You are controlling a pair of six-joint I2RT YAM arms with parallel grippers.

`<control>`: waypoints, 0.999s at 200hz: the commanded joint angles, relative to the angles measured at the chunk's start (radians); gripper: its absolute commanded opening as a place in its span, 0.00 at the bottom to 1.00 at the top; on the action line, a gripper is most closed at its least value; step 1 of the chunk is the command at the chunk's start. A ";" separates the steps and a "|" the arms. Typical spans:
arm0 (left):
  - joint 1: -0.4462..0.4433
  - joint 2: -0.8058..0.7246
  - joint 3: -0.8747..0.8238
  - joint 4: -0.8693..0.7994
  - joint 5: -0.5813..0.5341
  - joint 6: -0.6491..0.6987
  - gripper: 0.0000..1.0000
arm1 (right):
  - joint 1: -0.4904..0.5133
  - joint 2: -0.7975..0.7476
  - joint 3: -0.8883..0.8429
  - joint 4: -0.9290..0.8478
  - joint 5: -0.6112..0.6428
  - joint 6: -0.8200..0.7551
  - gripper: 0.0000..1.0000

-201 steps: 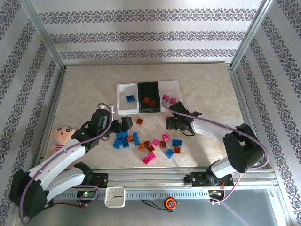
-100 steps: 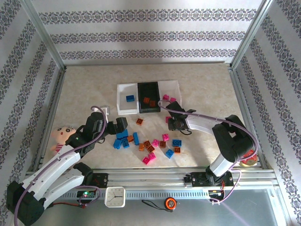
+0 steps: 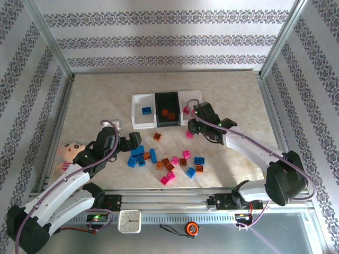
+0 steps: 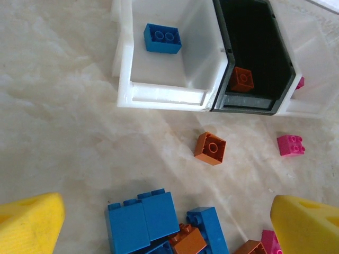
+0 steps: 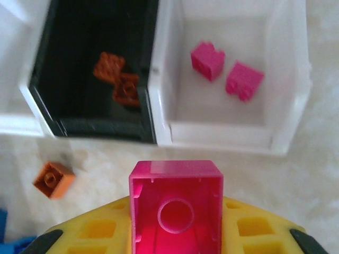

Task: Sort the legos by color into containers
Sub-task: Place the lego in the container.

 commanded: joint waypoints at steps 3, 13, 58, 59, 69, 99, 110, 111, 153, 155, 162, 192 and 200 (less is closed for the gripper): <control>0.007 -0.029 0.023 -0.054 -0.028 0.018 0.99 | -0.029 0.122 0.108 0.014 0.018 -0.024 0.25; 0.005 -0.039 0.017 -0.056 -0.025 0.018 0.99 | -0.044 0.184 0.163 0.010 0.019 -0.024 0.25; 0.007 -0.060 -0.017 -0.065 -0.027 0.003 0.99 | -0.086 0.380 0.323 0.004 0.054 -0.013 0.26; 0.007 -0.061 -0.017 -0.064 -0.026 0.003 0.99 | -0.086 0.383 0.325 0.003 0.054 -0.013 0.26; 0.008 -0.059 -0.023 -0.065 -0.028 0.001 0.99 | -0.092 0.408 0.345 0.000 0.054 -0.006 0.27; 0.008 -0.051 -0.030 -0.062 -0.029 0.007 0.99 | -0.102 0.452 0.387 -0.021 0.044 0.017 0.49; 0.009 -0.045 -0.030 -0.064 -0.031 0.014 0.99 | -0.101 0.449 0.392 -0.024 0.037 0.023 0.60; 0.009 -0.044 -0.030 -0.064 -0.032 0.015 0.99 | -0.100 0.448 0.391 -0.024 0.037 0.023 0.60; 0.013 0.077 0.015 -0.086 0.013 0.047 1.00 | -0.079 0.357 0.310 0.005 0.018 0.029 0.69; 0.014 0.088 0.018 -0.086 0.016 0.048 0.99 | -0.078 0.351 0.304 0.006 0.018 0.030 0.69; 0.014 0.130 0.029 -0.085 0.031 0.054 1.00 | -0.073 0.334 0.285 0.011 0.016 0.029 0.69; 0.014 0.302 0.064 -0.037 0.087 0.069 0.92 | -0.065 0.271 0.197 0.037 0.001 0.038 0.70; 0.014 0.339 0.071 -0.020 0.089 0.077 0.91 | -0.065 0.258 0.182 0.037 -0.002 0.038 0.70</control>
